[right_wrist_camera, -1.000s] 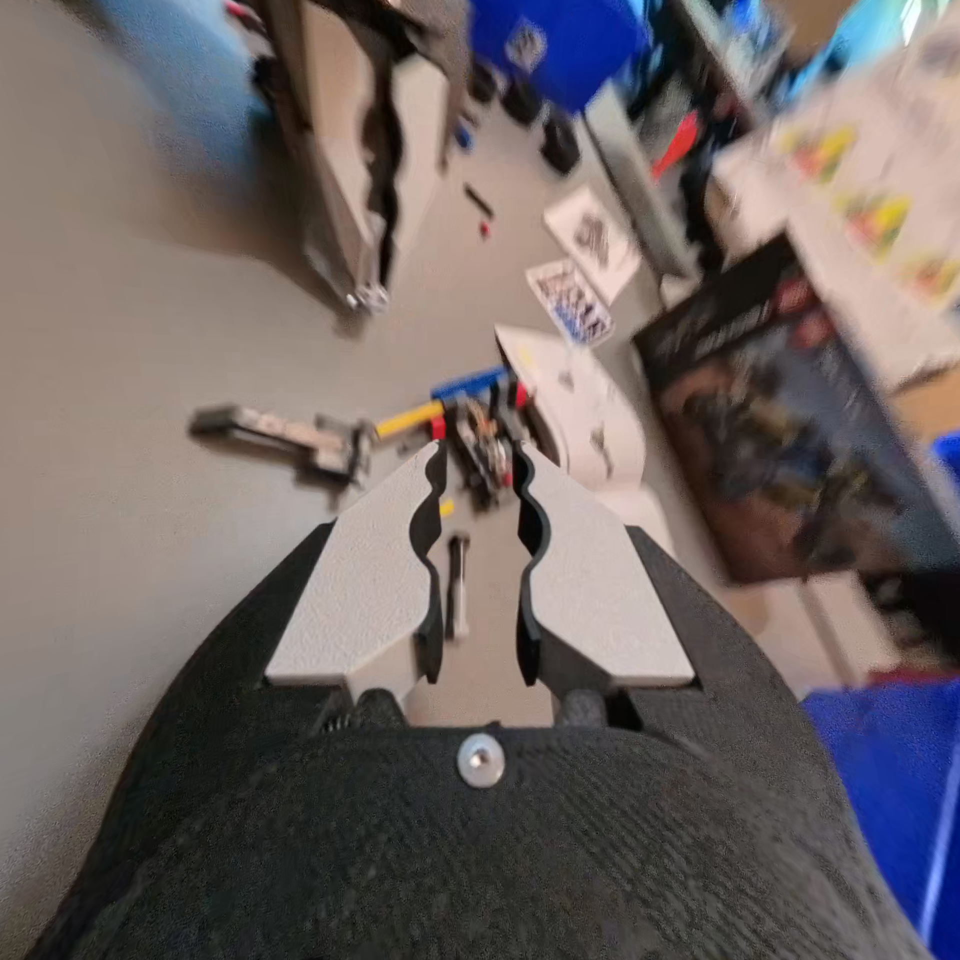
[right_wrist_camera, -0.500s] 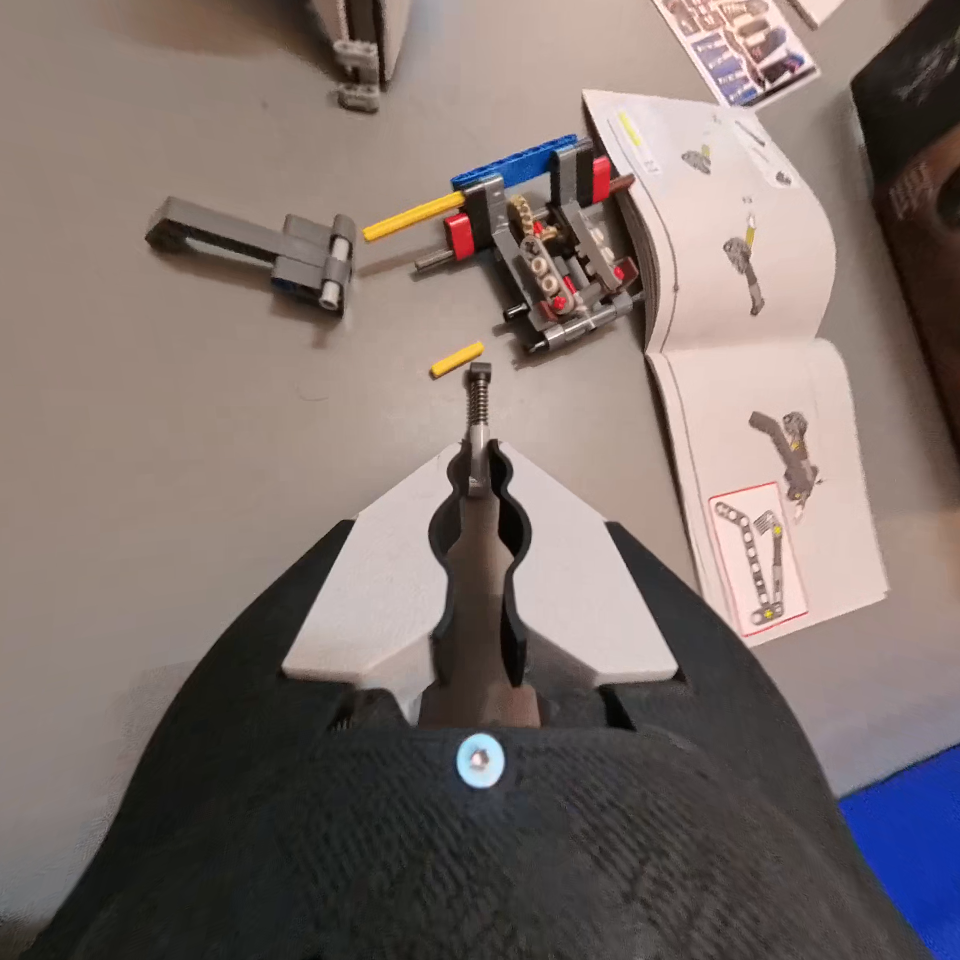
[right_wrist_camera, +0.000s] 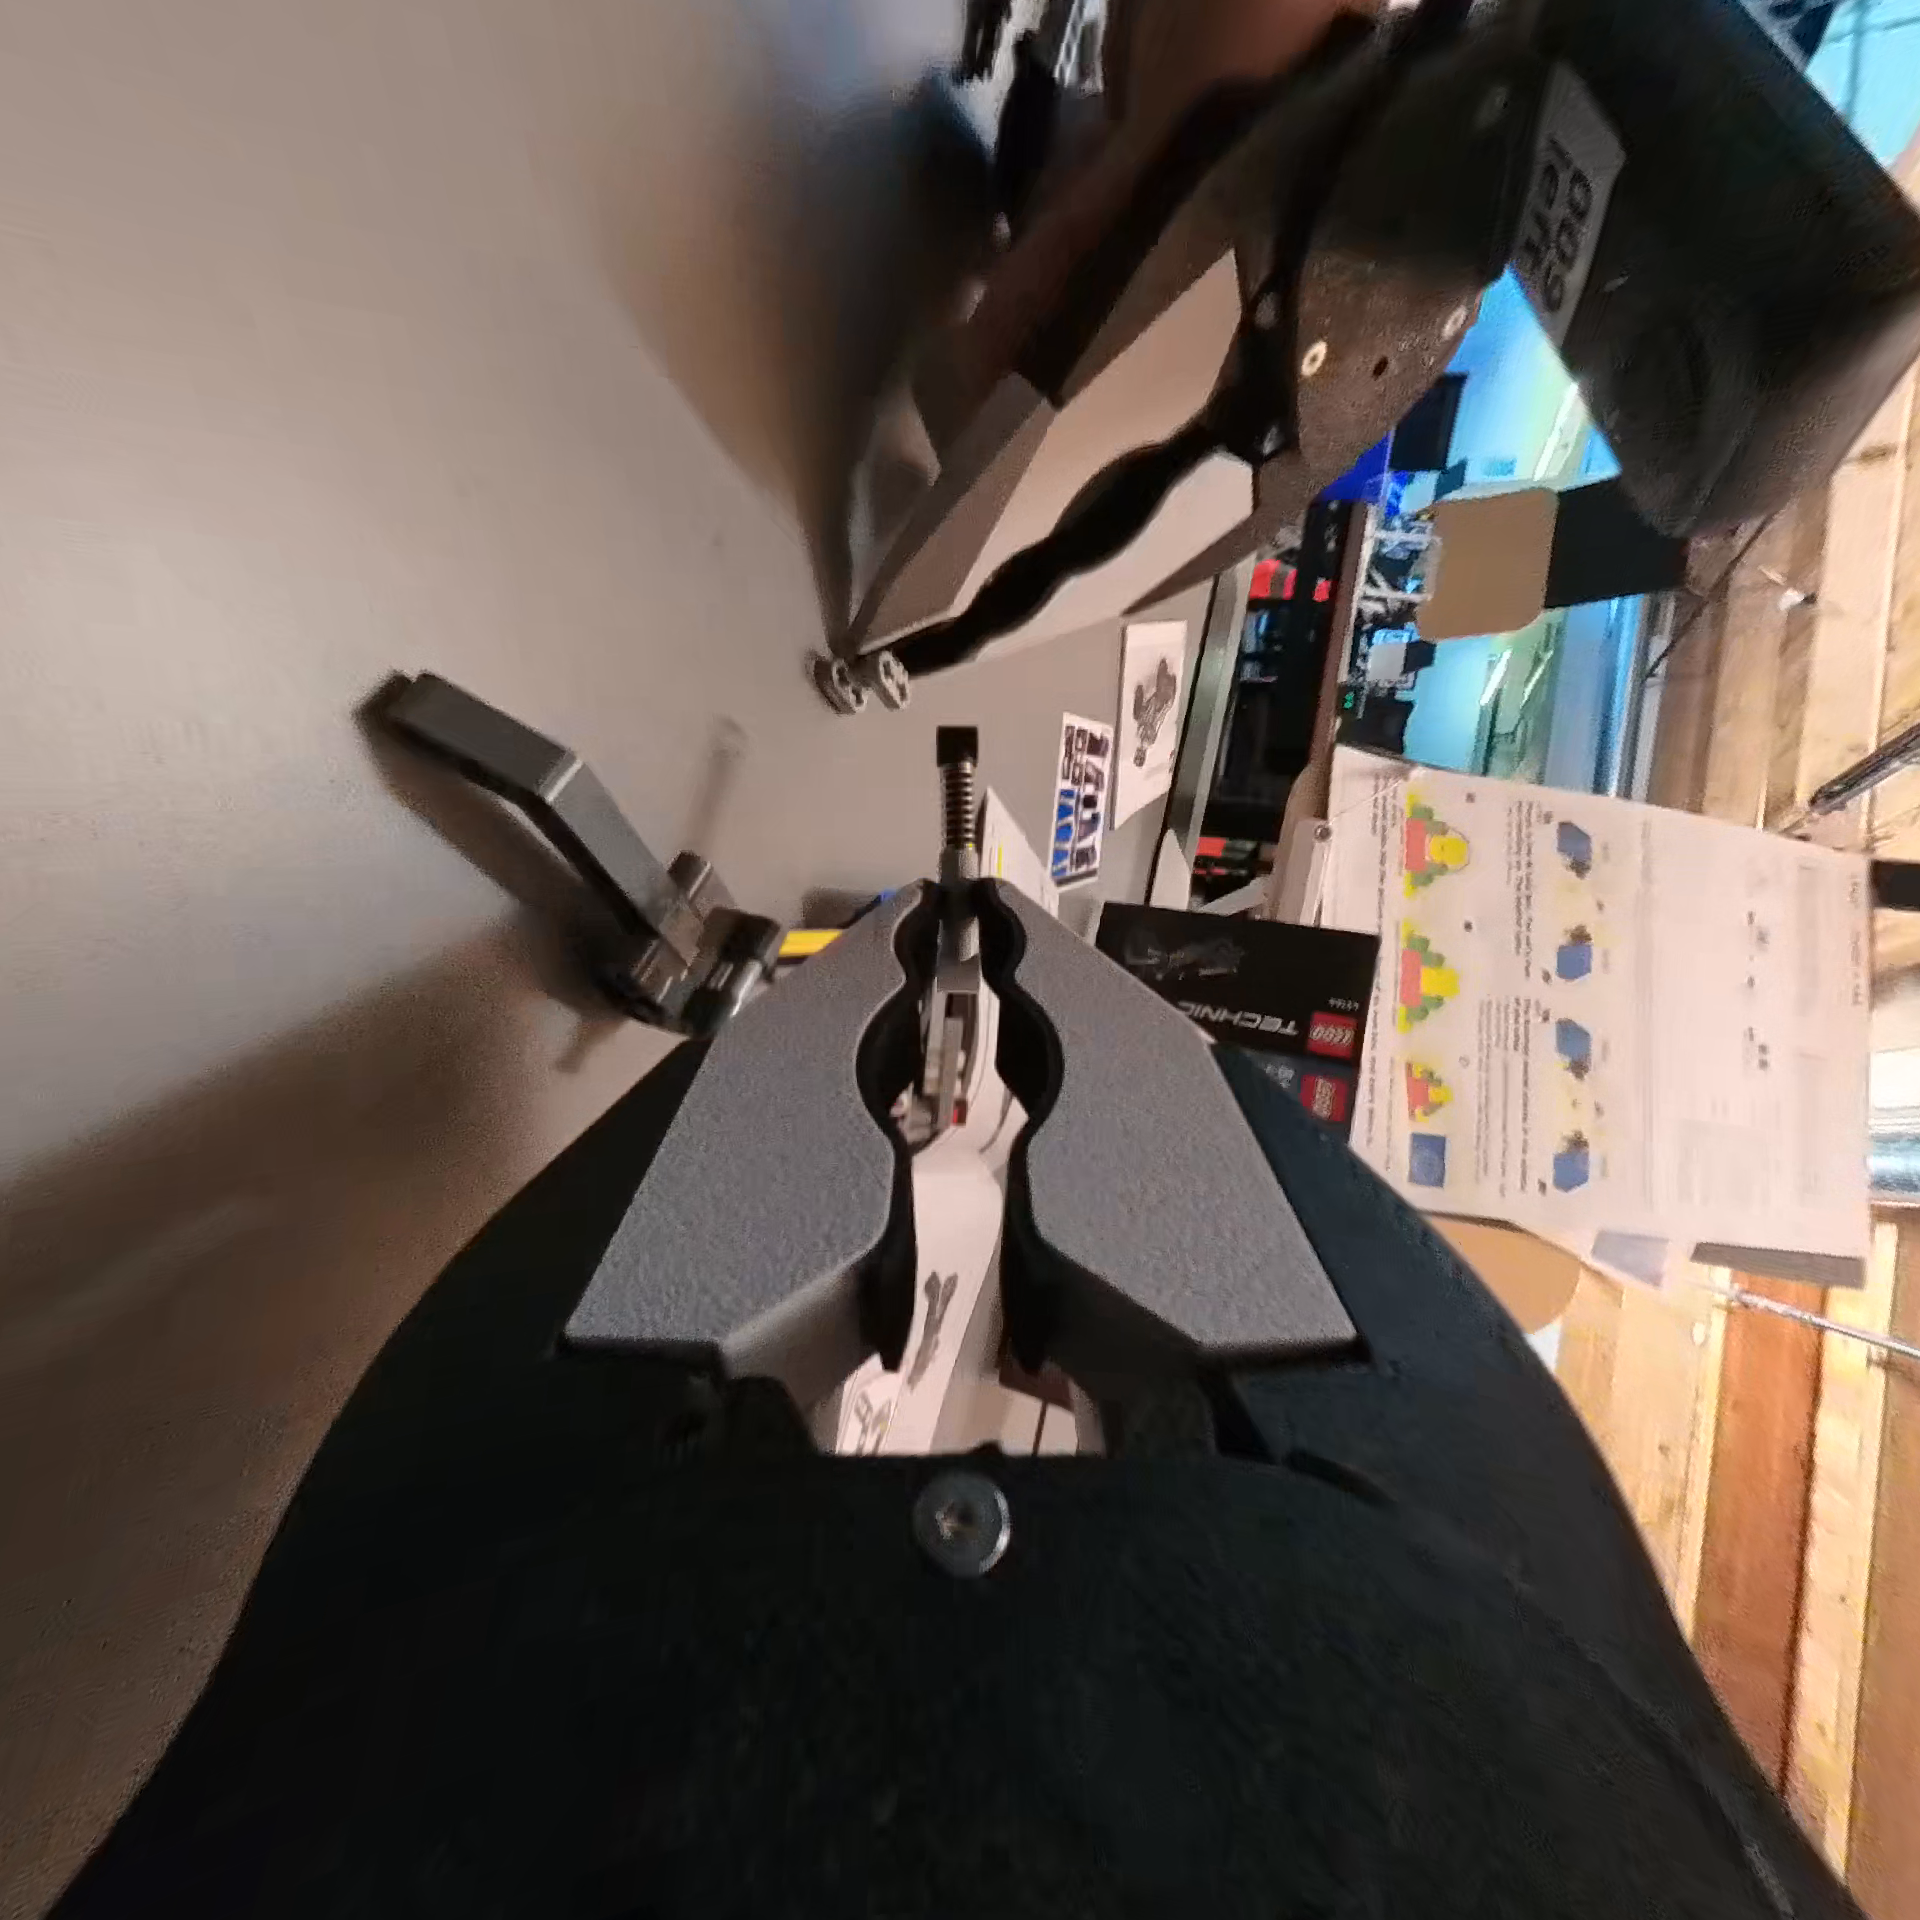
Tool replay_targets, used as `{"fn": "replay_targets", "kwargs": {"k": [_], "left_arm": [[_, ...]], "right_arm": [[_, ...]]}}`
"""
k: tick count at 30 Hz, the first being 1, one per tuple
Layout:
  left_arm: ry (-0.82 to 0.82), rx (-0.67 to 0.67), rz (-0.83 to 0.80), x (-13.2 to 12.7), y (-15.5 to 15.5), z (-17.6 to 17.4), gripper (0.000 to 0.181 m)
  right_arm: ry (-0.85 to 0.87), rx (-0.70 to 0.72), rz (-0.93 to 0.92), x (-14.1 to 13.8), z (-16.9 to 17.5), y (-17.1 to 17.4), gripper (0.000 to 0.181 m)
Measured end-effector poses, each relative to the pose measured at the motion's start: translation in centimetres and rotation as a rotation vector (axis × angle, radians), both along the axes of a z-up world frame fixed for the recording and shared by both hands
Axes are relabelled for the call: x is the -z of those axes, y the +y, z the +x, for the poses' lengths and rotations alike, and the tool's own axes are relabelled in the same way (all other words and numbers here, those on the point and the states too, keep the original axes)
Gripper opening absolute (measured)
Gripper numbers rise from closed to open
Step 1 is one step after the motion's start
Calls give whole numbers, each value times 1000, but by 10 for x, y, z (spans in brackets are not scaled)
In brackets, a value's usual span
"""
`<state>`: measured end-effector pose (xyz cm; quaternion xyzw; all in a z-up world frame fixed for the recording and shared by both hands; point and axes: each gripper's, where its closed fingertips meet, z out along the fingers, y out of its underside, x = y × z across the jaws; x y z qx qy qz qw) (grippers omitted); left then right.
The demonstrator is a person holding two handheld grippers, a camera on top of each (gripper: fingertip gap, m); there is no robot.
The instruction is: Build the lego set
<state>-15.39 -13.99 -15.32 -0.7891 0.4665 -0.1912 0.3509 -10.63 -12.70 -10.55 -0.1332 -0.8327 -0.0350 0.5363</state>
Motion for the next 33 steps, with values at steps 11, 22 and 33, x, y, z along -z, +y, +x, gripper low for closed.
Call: {"fn": "replay_targets", "kwargs": {"k": [11,22,33], "left_arm": [[-78,-47,27,-19,-3,-2,19],[-41,-212,59,-16,-4,-1,23],[-31,-51,20,-13,-1,-5,23]], "right_arm": [[-66,-20,95,20,-13,-4,5],[-70,-26,107,29,-18,-5,5],[-59,-22,95,29,-17,-8,5]]}}
